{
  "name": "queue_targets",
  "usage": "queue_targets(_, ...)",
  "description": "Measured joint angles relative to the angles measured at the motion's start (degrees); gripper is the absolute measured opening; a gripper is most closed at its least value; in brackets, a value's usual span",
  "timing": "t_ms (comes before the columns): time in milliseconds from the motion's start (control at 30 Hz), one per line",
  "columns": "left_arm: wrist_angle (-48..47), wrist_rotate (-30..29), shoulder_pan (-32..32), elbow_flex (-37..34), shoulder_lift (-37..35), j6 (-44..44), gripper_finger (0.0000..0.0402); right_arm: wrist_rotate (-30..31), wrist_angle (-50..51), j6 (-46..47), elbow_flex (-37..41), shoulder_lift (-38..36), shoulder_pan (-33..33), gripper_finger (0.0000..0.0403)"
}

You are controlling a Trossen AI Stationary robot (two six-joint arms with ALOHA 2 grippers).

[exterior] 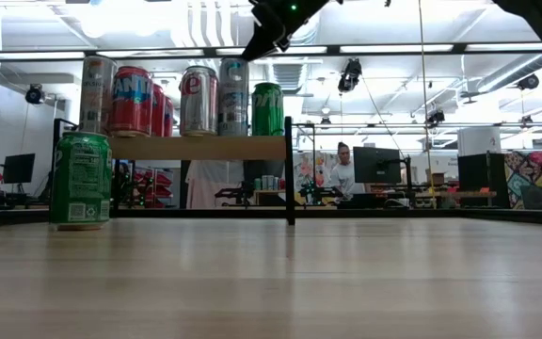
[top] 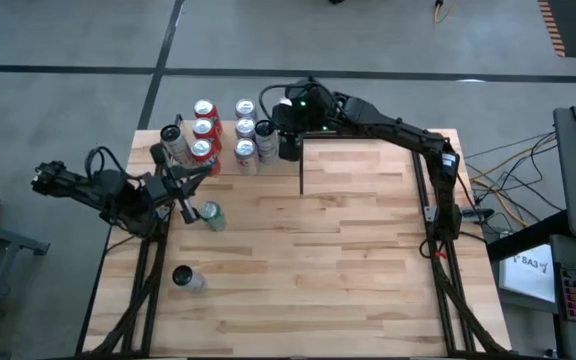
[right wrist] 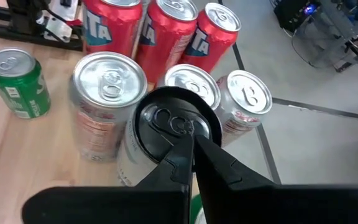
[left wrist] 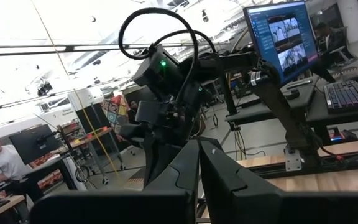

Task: Place canned beverage on shelf
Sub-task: Adjust the white and blue soda can on the shelf

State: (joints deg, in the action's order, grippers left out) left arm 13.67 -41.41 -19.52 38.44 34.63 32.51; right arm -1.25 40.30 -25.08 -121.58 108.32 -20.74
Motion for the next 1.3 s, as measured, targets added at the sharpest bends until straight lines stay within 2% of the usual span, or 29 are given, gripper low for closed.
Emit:
queue_targets(133, 0.0, 0.0, 0.0, 0.0, -0.1, 0.0, 0.0000, 0.5, 0.2, 0.2, 0.0, -0.1, 0.7, 0.0009)
queue_targets(300, 0.0, 0.0, 0.0, 0.0, -0.1, 0.0, 0.0000, 4.3, 0.3, -0.4, 0.0, -0.1, 1.7, 0.0009)
queue_targets(700, 0.0, 0.0, 0.0, 0.0, -0.1, 0.0, 0.0000, 5.1, 0.7, -0.3, 0.0, -0.3, 2.3, 0.0009)
queue_targets(1000, 0.0, 0.0, 0.0, 0.0, -0.1, 0.0, 0.0000, 5.2, -4.6, 0.0, 0.1, -0.1, 3.4, 0.0009)
queue_targets(1300, 0.3, 0.0, 0.0, 0.0, -0.1, 0.0, 0.0000, 5.3, -3.4, 0.6, 0.1, 1.3, 4.8, 0.0009)
